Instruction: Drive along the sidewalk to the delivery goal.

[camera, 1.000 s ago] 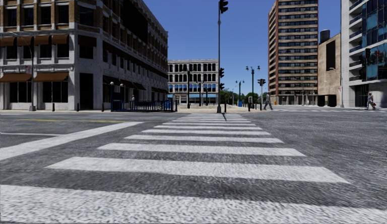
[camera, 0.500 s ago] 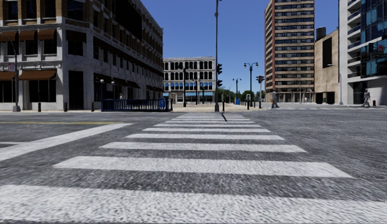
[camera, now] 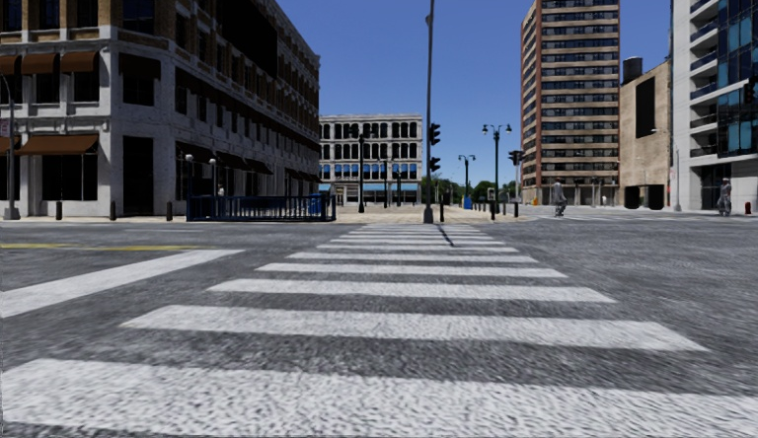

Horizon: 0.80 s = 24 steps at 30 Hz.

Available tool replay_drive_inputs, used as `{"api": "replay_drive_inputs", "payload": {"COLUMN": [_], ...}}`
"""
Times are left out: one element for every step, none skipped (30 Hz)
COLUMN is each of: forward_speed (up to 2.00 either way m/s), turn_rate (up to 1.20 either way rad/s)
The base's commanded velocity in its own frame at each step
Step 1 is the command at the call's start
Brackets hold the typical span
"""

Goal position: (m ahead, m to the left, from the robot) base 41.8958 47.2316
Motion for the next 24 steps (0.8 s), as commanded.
{"api": "replay_drive_inputs", "payload": {"forward_speed": [1.96, 1.98, 1.99, 1.99, 1.99, 1.99, 1.99, 1.99, 1.99, 1.99, 1.99, 1.99, 1.99, 1.99, 1.99, 1.99, 1.99, 1.99, 1.99, 1.99, 1.99, 1.99, 1.99, 1.99], "turn_rate": [0.00, 0.00, 0.00, 0.00, 0.00, 0.00, 0.00, 0.00, 0.00, 0.00, 0.00, 0.00, 0.00, 0.00, 0.00, 0.00, 0.00, 0.00, 0.00, 0.00, 0.00, 0.00, 0.00, 0.00]}}
